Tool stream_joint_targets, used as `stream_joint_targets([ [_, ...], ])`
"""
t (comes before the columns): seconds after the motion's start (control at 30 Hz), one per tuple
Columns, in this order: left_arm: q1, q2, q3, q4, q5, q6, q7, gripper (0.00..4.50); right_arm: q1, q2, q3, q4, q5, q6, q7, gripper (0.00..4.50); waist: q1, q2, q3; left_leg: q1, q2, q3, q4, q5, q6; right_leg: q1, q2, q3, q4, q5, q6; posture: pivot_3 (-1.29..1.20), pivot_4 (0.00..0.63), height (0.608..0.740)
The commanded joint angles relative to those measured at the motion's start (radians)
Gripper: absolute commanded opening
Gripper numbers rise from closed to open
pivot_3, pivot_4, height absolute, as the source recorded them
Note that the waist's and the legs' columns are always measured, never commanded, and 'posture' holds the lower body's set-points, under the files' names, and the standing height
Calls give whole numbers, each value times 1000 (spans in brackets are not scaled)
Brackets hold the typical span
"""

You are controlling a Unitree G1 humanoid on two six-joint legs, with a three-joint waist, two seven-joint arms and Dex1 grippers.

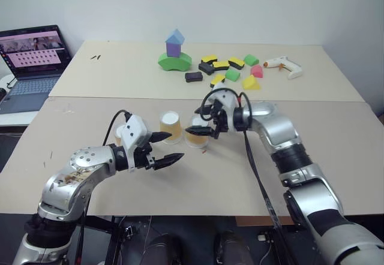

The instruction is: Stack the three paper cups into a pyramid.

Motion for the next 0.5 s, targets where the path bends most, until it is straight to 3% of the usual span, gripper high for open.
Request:
stream_joint_targets([
  [0.03,21,-15,5,-43,23,-30,32,3818,1,-32,-103,-173,109,111,-17,4463,0,0,0,0,0,0,0,0,0,0,0,0,0,0,0,0,150,691],
  [0.13,56,-76,22,-87,58,-52,136,3818,-9,-26,-192,-243,175,173,-86,4463,0,0,0,0,0,0,0,0,0,0,0,1,1,0,0,0,150,691],
  [0.3,224,-295,61,-295,224,-46,526,3818,102,-96,-248,-423,236,195,-99,4463,13,-1,-1,0,0,-1,-1,0,0,0,-2,1,-1,1,0,0,150,691],
  [0.5,461,-263,56,-362,412,-168,582,3818,177,-180,-253,-494,282,221,-82,4463,20,-1,-1,1,0,0,0,0,0,0,-1,1,0,2,-2,0,150,691],
])
